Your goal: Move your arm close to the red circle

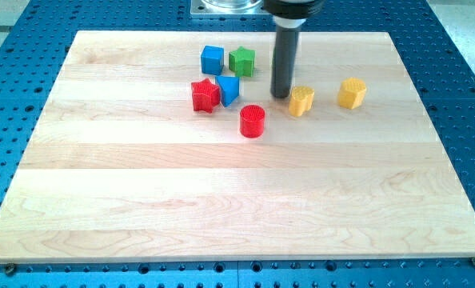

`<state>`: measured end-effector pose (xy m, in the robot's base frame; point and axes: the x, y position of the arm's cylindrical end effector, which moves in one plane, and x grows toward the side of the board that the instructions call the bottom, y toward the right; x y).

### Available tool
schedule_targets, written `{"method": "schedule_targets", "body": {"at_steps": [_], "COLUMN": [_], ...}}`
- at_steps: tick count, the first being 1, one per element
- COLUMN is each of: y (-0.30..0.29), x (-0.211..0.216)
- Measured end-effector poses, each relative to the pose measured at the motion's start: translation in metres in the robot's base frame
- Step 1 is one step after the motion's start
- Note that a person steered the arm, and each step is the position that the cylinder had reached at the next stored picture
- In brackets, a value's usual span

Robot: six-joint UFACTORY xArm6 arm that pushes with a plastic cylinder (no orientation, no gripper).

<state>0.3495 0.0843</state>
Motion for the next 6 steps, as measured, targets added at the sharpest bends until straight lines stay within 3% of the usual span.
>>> {"method": "schedule_targets", "body": {"at_steps": [2,5,6], "y": [-0.041,-0.067,-0.114], "x": [0.042,0.024,0.001]}}
